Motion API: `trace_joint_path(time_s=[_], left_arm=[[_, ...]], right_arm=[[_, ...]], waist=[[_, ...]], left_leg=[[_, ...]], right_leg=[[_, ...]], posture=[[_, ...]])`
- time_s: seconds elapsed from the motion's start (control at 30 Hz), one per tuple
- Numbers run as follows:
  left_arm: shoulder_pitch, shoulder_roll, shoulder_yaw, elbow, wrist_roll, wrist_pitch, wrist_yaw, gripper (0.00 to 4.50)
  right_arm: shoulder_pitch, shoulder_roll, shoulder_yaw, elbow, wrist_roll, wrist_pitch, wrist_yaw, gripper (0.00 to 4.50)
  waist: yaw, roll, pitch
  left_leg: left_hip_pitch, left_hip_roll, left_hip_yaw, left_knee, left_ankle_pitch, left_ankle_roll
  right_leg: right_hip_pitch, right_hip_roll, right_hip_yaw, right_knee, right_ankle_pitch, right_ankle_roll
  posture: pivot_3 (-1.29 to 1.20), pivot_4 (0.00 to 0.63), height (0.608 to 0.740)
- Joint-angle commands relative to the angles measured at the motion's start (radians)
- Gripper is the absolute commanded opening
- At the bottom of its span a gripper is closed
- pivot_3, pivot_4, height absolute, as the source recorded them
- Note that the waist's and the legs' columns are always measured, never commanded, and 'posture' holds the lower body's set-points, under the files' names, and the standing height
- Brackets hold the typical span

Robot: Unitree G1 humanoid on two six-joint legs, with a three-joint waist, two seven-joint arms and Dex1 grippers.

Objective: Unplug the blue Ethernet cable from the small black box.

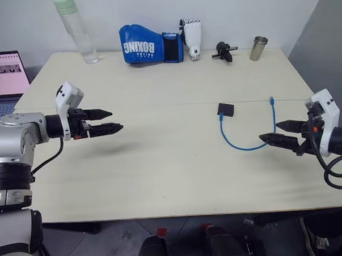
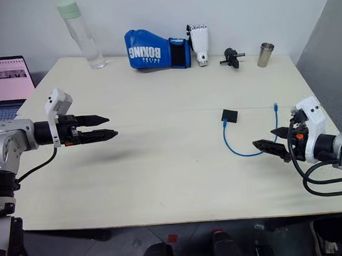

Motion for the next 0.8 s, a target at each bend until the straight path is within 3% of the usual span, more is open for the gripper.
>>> trace_joint_path(time_s=[0.03,0.57,0.8], left_arm=[[0.016,-0.009,0.059,-0.031,-0.010,-0.007,0.038,4.48],[0.041,-0.021,0.061,-0.125,-0.024,0.014,0.038,4.48],[0.123,-0.112,-0.026,-0.402,-0.011,-0.087,0.044,4.48]], right_arm=[[-0.006,-0.012,0.003,0.011,-0.018,-0.064,-0.016,4.50],[-0.007,0.051,0.010,-0.022,0.014,-0.042,-0.121,4.50],[-0.028,0.331,0.181,-0.053,-0.173,-0.123,-0.453,4.50]], waist=[[0.001,0.000,0.000],[0.011,0.000,0.000],[0.012,0.000,-0.001]], left_leg=[[0.000,0.000,0.000,0.000,0.000,0.000],[0.001,0.000,0.000,0.000,0.000,0.000],[0.001,0.001,0.000,0.001,0.000,0.000]], right_leg=[[0.000,0.000,0.000,0.000,0.000,0.000],[0.000,0.000,0.000,0.002,0.000,0.000],[0.000,0.000,0.003,0.003,0.000,0.000]], posture=[[0.00,0.150,0.740],[0.00,0.150,0.740],[0.00,0.150,0.740]])
